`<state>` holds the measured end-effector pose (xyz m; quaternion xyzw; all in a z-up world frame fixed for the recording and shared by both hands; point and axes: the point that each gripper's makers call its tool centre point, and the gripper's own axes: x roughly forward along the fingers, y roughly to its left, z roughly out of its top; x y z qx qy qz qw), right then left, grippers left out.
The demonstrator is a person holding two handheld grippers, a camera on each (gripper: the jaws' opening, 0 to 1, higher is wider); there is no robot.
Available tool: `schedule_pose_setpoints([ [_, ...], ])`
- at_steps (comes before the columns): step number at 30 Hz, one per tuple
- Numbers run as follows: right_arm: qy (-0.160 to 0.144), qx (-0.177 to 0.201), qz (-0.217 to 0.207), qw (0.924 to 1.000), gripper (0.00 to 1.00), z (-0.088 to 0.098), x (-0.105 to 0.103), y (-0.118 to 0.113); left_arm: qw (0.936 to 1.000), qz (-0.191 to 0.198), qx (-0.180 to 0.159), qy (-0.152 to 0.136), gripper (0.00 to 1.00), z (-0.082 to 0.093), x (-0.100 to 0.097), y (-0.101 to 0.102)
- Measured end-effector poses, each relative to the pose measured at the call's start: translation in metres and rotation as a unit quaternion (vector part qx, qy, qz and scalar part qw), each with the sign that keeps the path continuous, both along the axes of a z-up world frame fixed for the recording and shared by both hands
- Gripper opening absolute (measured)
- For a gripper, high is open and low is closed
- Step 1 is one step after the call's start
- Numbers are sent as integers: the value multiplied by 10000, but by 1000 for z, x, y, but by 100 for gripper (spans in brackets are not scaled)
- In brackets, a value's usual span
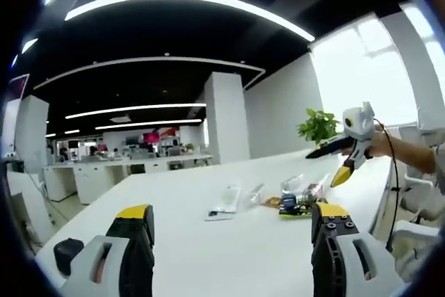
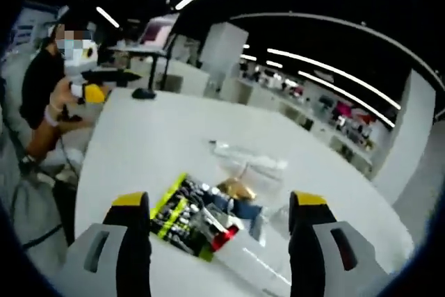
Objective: Arrange the skincare products in the storage area until every visible bottle or jar stands upright without overlapping.
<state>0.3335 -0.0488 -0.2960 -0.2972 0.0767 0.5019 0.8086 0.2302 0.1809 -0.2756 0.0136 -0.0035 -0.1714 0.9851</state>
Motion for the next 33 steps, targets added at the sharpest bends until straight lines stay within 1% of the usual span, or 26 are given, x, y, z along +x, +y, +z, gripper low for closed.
schedule_pose_setpoints([
  [1, 46, -214, 31, 9998, 81, -7, 2, 0, 10000, 34, 22, -1, 97, 0, 1, 1],
  [3, -9, -438, 81, 9990, 83, -13, 6, 1, 10000, 43, 38, -5, 97, 0, 2, 0],
  [4, -76, -529, 75, 9985, 83, -15, 9, 1, 10000, 20, 22, -3, 97, 0, 2, -1],
  [6, -212, -581, 27, 9981, 80, -13, 15, 2, 10000, -19, 2, 2, 97, 0, 3, -3],
  [7, -229, -576, 10, 9981, 80, -13, 17, 3, 10000, -36, 23, 16, 97, -1, 3, -4],
  [9, -177, -612, -66, 9979, 79, -13, 21, 2, 10000, -50, 59, 54, 97, -4, 4, -6],
  [12, -143, -582, -36, 9982, 77, -14, 24, 3, 9999, -83, 58, 60, 97, -4, 4, -8],
  [15, -82, -646, 185, 9977, 75, -17, 23, 7, 9999, -103, 73, 40, 97, -3, 2, -9],
  [16, -49, -742, 290, 9968, 73, -19, 23, 7, 9999, -104, 84, 38, 97, -3, 2, -9],
  [18, 13, -840, 351, 9958, 71, -21, 23, 7, 9999, -90, 91, 47, 97, -3, 2, -9],
  [19, 162, -893, 342, 9953, 70, -24, 24, 7, 9999, -89, 86, 40, 97, -3, 2, -8],
  [20, 245, -939, 368, 9946, 69, -25, 23, 7, 9999, -92, 71, 33, 97, -2, 2, -8],
  [22, 281, -1023, 402, 9935, 67, -27, 23, 7, 9999, -85, 55, 26, 97, -2, 2, -8],
  [25, 365, -1253, 433, 9905, 64, -32, 24, 5, 9999, -99, 64, 47, 96, -3, 3, -8],
  [28, 482, -1503, 473, 9863, 64, -40, 24, 3, 9999, -119, 62, 65, 96, -3, 3, -9],
  [33, 505, -1643, 677, 9828, 62, -42, 18, 8, 9999, -125, 59, 46, 96, -2, 3, -9],
])
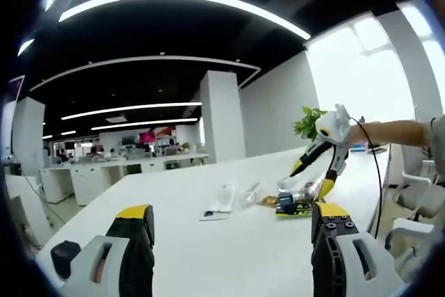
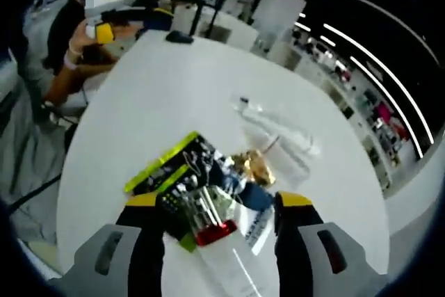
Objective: Arrange the skincare products in the storage area until every visible bottle or jar stands upright without overlapping.
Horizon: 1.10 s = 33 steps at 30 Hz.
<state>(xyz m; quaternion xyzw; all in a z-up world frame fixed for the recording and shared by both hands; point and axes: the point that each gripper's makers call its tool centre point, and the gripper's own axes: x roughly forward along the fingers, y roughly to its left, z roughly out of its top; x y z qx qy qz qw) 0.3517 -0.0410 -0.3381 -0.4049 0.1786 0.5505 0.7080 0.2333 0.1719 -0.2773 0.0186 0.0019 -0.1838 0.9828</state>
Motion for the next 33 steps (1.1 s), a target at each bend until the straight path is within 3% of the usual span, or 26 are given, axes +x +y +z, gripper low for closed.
schedule_pose_setpoints([
  [6, 170, -220, 309, 9991, 53, -5, -1, 2, 10000, -38, 24, 39, 96, -2, 0, -2],
  [10, 457, -521, 348, 9970, 51, -13, 0, -1, 10000, -44, 19, 52, 96, -2, 1, -2],
  [13, 558, -705, 503, 9947, 53, -20, -4, 1, 9999, -70, 5, 88, 96, -4, 2, -3],
  [19, 706, -1005, 524, 9910, 46, -25, -3, 4, 9999, -66, -23, 105, 96, -4, 2, -2],
  [25, 927, -1377, 619, 9842, 40, -29, -6, 2, 9999, -58, -47, 79, 96, -2, 2, -1],
  [31, 1443, -1659, 775, 9724, 32, -35, -18, 0, 9999, -57, -48, 124, 96, -4, 2, -1],
  [33, 1349, -1656, 845, 9733, 32, -35, -16, 1, 9999, -65, -64, 109, 96, -3, 2, -1],
])
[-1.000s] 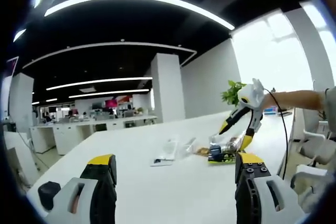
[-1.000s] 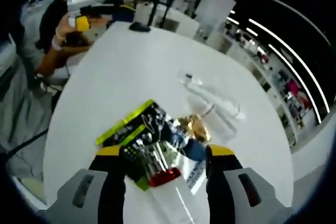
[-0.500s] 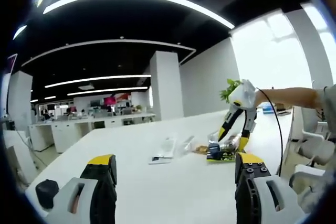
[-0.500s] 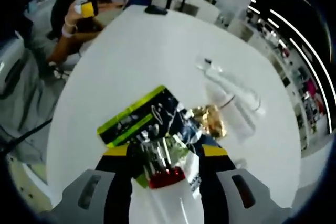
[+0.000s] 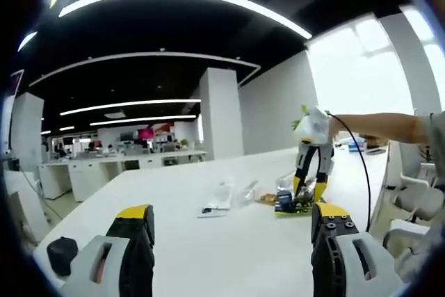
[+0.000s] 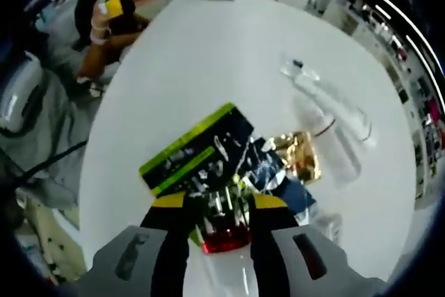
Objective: Arrange the skincare products in the storage area until every visible bottle or jar stands upright without overlapping.
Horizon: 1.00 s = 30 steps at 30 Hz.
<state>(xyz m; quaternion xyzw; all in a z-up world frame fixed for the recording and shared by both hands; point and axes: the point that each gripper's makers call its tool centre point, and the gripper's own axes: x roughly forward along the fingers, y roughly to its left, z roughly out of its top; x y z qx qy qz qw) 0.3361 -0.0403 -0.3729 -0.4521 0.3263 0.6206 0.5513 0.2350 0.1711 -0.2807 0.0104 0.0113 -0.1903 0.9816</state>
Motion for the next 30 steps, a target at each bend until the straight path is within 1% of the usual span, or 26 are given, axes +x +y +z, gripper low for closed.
schedule_pose_setpoints([
  [3, 35, -32, 38, 10000, 31, 0, -1, 0, 10000, 5, -8, -7, 96, 1, 0, 1],
  [4, -17, -36, 113, 9999, 31, 0, -3, 0, 10000, 7, -10, -11, 96, 1, 0, 1],
  [5, -106, -48, 305, 9995, 30, 0, -5, 0, 10000, 10, -19, -11, 96, 1, -1, 2],
  [6, -118, -52, 326, 9994, 30, 0, -5, 0, 10000, 11, -21, -11, 96, 1, -1, 2],
  [7, -142, -126, 315, 9993, 29, 0, -7, 0, 10000, 13, -29, -14, 96, 1, -1, 2],
  [8, -156, -375, 400, 9984, 29, -1, -7, -4, 10000, 17, -33, -19, 96, 2, -1, 3],
  [11, -103, -488, 288, 9983, 28, -2, -7, -2, 10000, 39, -40, -34, 96, 2, -1, 4],
  [13, -150, -555, 269, 9980, 27, -1, -7, -3, 10000, 56, -55, -45, 96, 3, -1, 6],
  [14, -238, -695, 356, 9967, 27, 0, -8, -6, 9999, 60, -67, -55, 96, 4, -1, 6],
  [15, -269, -703, 359, 9965, 27, 1, -8, -6, 9999, 60, -73, -59, 96, 4, -1, 7],
  [18, -372, -560, 275, 9974, 26, 14, -4, -7, 9999, 72, -83, -69, 96, 5, -1, 7],
  [21, -485, -236, 50, 9985, 26, 34, 1, -9, 9999, 49, -78, -62, 96, 5, -1, 7],
  [23, -538, -98, -44, 9985, 26, 48, 6, -10, 9999, 45, -76, -63, 96, 5, -1, 6],
  [25, -580, -8, -39, 9983, 26, 51, 5, -14, 9999, 42, -70, -76, 96, 5, -1, 5],
  [28, -707, 315, -245, 9967, 26, 67, 10, -19, 9999, 57, -62, -104, 96, 7, -2, 5],
  [30, -737, 484, -349, 9955, 26, 75, 12, -23, 9999, 76, -69, -122, 95, 8, -2, 6],
])
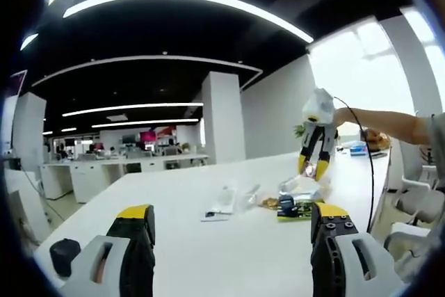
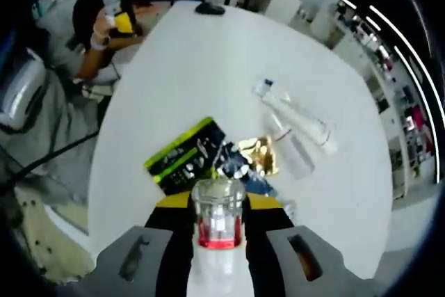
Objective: Arrange the skincare products in the storage area until every visible bottle or jar stands upright without overlapping.
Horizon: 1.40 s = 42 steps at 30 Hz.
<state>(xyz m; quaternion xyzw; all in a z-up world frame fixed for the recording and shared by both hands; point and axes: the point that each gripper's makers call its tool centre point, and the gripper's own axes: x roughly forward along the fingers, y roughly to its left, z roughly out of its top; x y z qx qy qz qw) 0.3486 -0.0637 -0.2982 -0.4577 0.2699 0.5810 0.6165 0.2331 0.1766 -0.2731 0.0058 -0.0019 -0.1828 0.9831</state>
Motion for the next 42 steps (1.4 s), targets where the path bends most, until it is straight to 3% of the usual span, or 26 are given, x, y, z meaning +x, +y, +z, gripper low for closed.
schedule_pose_setpoints([
  [8, 3, 560, -245, 9981, 26, 24, 7, -20, 10000, -1, 30, 52, 95, -3, 2, 0],
  [14, 16, 1078, -554, 9926, 26, 43, 16, -34, 9999, -32, 65, 85, 95, -5, 3, -4],
  [22, 88, 2133, -789, 9738, 26, 60, 25, -41, 9998, -95, 95, 131, 95, -8, 3, -9],
  [38, 53, 2973, -1006, 9494, 26, 67, 23, -75, 9997, -154, 108, 176, 95, -12, 3, -14],
  [42, 159, 3345, -1232, 9342, 26, 68, 26, -81, 9995, -198, 121, 215, 95, -15, 4, -18],
])
